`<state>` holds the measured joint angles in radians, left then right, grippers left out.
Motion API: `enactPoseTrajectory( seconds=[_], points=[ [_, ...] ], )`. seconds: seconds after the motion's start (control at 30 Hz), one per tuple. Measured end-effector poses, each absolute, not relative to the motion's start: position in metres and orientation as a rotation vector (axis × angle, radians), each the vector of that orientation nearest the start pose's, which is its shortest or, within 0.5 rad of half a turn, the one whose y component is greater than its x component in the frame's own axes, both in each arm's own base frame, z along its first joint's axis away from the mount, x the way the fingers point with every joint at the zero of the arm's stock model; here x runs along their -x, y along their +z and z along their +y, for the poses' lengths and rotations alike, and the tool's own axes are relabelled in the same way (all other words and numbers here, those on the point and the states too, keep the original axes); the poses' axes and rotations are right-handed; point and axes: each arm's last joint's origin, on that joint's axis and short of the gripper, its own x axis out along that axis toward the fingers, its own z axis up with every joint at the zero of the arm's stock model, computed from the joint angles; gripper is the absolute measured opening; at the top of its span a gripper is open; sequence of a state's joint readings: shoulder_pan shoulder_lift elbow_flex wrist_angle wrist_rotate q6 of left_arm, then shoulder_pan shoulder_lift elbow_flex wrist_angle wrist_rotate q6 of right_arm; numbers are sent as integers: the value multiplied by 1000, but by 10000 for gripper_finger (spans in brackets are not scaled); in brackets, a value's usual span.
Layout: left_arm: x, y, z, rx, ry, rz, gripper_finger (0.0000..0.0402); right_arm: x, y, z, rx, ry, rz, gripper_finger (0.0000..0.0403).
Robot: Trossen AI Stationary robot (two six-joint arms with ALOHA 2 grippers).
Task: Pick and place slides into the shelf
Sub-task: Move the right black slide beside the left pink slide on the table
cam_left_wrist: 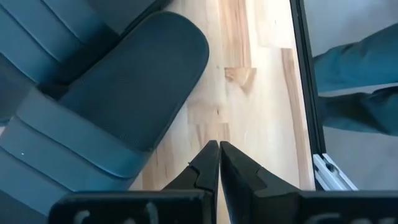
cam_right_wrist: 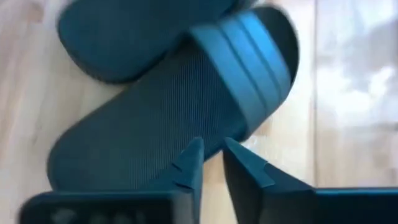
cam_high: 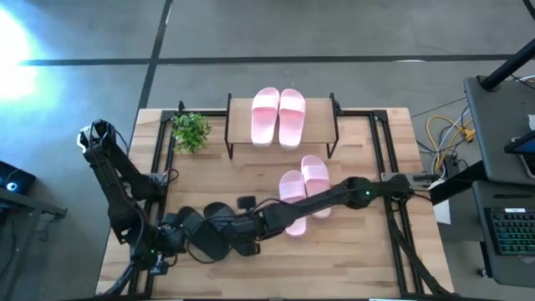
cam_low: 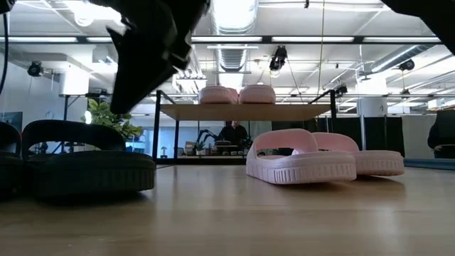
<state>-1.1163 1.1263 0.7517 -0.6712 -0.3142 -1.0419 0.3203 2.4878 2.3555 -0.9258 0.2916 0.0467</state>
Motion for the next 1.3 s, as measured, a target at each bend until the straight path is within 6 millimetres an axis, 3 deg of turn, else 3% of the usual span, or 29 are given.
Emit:
enactPoseTrajectory(
  seconds=[0.23,0.43,1.03,1.3],
  points=[
    [-97,220,-177,218,-205,1047,0,-505,212,154,349,-62,973,146],
    [-96,219,-175,204,-195,1054,0,-511,203,153,436,-28,934,183],
    [-97,219,-174,194,-177,1037,0,-521,178,146,414,3,857,166],
    [-97,219,-174,196,-175,1035,0,-527,169,125,366,-71,851,135]
  ],
)
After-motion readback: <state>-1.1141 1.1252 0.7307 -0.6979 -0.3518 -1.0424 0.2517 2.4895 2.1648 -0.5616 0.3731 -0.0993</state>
